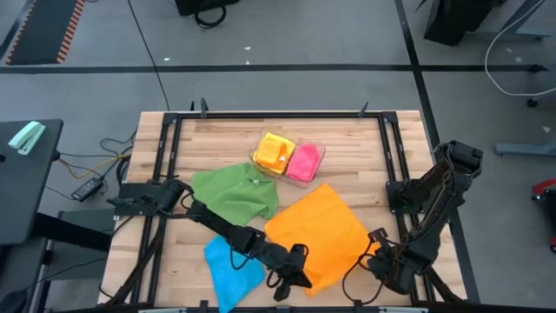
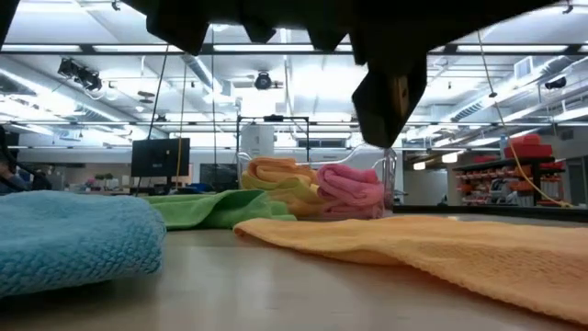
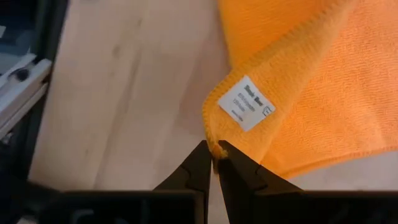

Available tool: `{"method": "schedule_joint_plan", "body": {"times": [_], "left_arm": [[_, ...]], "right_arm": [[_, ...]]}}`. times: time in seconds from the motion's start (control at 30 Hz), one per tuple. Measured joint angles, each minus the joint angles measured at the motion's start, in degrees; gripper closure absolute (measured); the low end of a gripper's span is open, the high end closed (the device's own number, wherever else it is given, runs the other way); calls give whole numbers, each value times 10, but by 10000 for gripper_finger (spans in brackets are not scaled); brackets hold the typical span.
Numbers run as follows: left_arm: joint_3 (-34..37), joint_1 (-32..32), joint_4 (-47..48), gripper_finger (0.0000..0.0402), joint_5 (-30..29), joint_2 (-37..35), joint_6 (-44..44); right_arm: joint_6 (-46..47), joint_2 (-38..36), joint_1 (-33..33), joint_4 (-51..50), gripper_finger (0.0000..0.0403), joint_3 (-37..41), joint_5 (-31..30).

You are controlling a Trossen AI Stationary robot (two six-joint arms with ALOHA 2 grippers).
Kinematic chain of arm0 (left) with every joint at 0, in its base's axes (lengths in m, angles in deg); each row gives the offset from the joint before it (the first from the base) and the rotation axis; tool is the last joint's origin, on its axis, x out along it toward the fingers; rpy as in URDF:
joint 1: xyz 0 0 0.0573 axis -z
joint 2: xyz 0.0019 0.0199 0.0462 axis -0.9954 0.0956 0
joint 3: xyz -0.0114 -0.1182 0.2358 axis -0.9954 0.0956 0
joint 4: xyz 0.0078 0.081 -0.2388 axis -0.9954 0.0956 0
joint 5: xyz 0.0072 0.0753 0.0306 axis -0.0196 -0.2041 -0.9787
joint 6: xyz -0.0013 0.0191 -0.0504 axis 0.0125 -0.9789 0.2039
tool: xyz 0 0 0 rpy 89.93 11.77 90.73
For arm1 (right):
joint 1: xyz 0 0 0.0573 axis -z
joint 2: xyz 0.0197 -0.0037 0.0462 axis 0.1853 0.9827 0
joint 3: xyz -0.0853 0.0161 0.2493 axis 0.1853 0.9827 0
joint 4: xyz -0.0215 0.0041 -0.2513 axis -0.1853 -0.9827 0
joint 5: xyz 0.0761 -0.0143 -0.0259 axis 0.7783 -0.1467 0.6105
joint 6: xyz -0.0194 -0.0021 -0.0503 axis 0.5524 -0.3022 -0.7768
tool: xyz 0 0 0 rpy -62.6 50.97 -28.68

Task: Fold microfiber towels
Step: Fold the orange microfiber cloth

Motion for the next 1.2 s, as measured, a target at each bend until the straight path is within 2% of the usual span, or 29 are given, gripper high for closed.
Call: {"method": "schedule_joint_plan", "body": {"times": [0.27, 0.4, 0.67, 0.8, 0.97, 1.07, 1.2], "left_arm": [[-3, -1, -55, 393, 0, 9, -22], [-39, 4, -52, 396, 0, 29, -32], [-117, 18, 49, 382, 5, 49, -65], [-146, 24, 146, 393, 5, 38, -104], [-181, 26, 299, 392, 3, 27, -103], [-197, 26, 377, 386, -19, 27, -98], [-216, 26, 493, 393, -76, 24, -80]], "right_arm": [[24, 0, -35, -7, 366, -15, 15], [28, 0, -48, -6, 366, -15, 31], [26, 0, -47, -7, 366, -15, 30], [-7, 0, -26, -21, 366, -15, 5], [-33, 0, 18, -74, 366, -15, -37], [-53, 0, 48, -101, 366, -15, -67], [-90, 0, 88, -112, 366, -15, -122]]}}
